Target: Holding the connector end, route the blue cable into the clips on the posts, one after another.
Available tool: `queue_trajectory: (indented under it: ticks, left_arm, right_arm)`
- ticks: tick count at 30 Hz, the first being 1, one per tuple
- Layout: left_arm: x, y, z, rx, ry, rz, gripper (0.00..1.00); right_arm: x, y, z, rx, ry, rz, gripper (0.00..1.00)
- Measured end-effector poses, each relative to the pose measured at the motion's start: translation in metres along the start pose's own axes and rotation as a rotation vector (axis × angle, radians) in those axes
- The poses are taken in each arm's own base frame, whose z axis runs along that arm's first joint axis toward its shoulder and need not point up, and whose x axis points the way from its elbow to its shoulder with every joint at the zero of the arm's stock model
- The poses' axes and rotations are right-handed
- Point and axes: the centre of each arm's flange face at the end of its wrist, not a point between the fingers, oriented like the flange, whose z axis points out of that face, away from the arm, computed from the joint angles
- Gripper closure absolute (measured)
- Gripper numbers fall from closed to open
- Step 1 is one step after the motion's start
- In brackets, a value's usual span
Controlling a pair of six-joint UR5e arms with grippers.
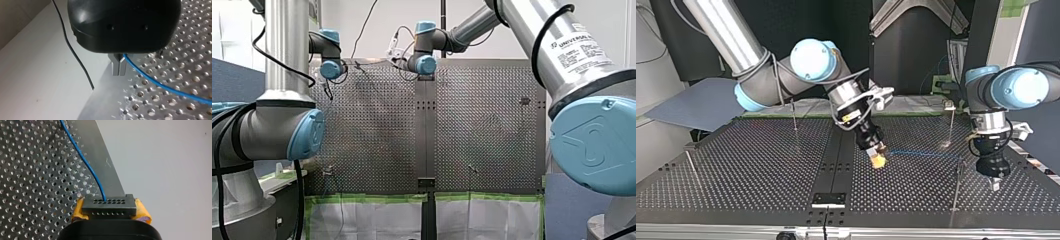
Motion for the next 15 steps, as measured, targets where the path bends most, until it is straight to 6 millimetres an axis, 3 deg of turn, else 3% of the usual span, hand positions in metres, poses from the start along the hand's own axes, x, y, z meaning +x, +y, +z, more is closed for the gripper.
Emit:
queue_trajectory:
  ticks: [15]
  left_arm:
    - [-0.004,0.011,0.008,0.018,-0.028,-0.030,0.98]
  right_arm:
    - [-0.022,0.035,0.004,-0.027,-0.027,-0.008,1.00]
